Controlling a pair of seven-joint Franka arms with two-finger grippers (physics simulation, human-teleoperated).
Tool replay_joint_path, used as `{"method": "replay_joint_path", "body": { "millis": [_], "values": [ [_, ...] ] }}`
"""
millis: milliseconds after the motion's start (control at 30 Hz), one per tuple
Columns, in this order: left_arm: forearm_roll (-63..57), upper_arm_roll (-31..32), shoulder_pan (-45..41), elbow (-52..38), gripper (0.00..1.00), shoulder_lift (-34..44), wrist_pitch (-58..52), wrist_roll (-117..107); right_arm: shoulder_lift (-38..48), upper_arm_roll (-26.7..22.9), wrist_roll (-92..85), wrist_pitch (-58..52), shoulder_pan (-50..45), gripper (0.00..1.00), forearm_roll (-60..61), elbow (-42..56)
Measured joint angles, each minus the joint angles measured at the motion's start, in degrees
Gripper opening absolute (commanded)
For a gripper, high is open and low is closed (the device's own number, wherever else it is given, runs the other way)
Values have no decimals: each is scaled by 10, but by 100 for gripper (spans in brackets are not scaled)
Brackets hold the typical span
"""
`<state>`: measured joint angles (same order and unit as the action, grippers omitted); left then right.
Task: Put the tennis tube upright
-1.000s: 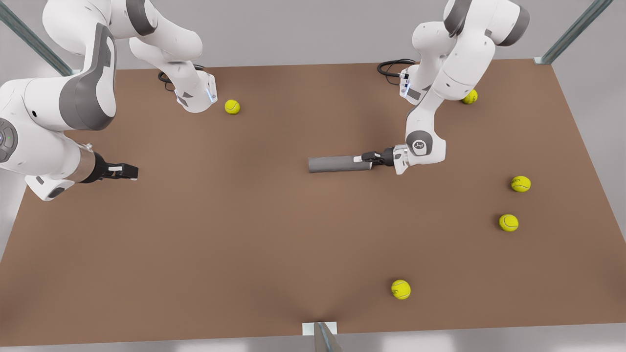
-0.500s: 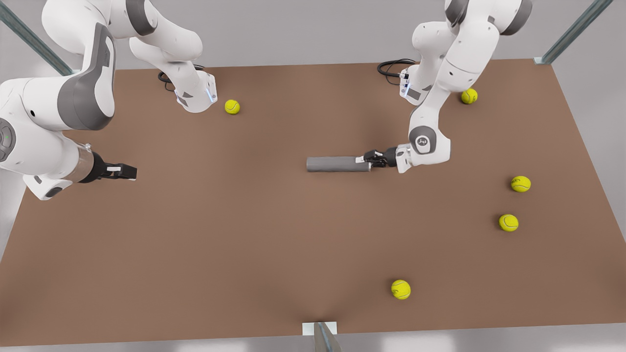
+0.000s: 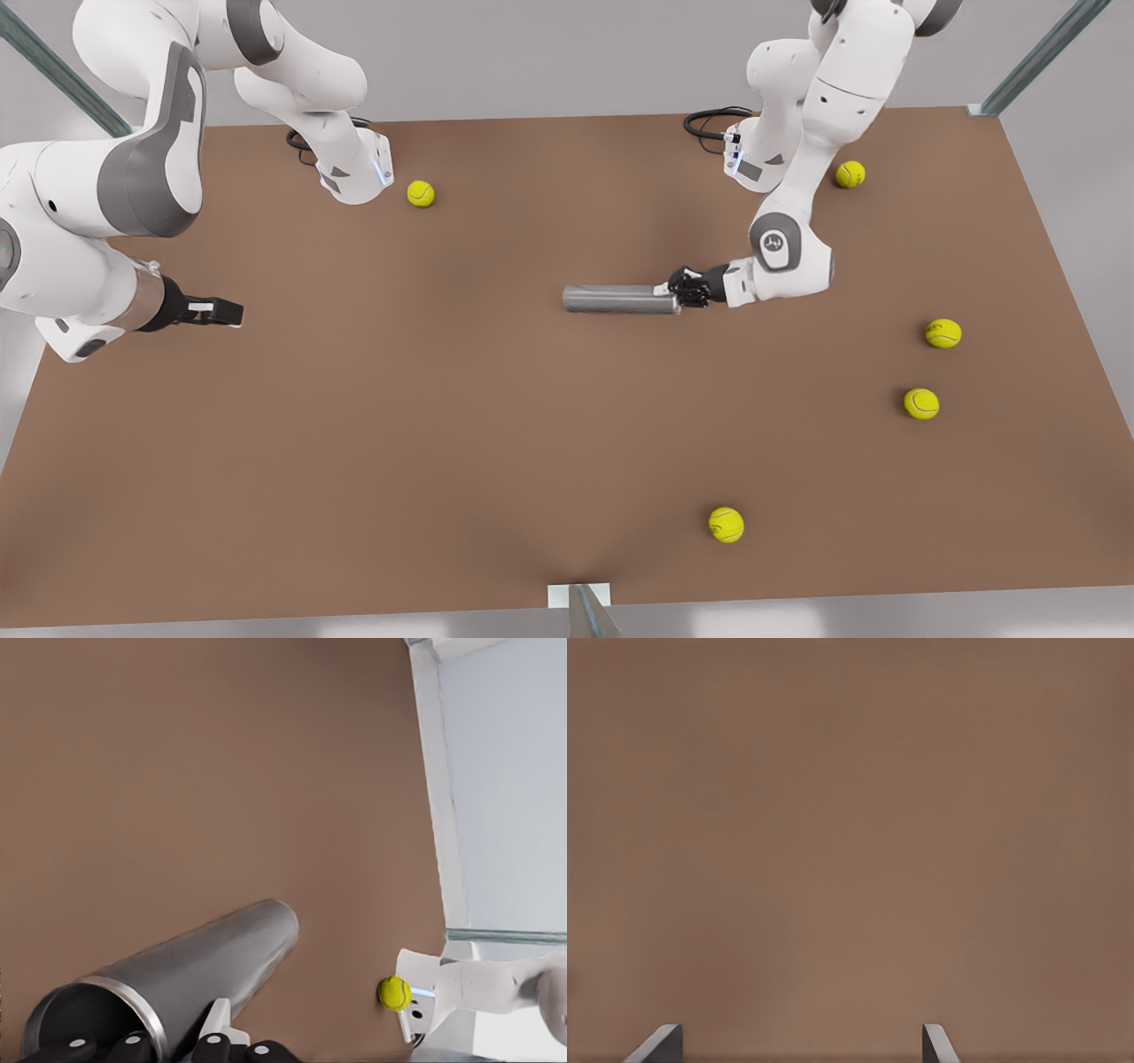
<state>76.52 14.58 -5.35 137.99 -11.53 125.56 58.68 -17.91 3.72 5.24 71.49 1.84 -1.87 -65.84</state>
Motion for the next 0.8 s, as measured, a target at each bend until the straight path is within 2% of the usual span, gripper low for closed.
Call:
{"method": "replay_joint_path", "body": {
  "millis": [433,800],
  "values": [
    [-186,-12,2,-29,21,83,-5,-71,0,-4,1,0,3,100,0,1],
    [-287,-40,17,-34,21,135,-7,-128,0,-5,1,0,4,100,0,2]
  ]
}}
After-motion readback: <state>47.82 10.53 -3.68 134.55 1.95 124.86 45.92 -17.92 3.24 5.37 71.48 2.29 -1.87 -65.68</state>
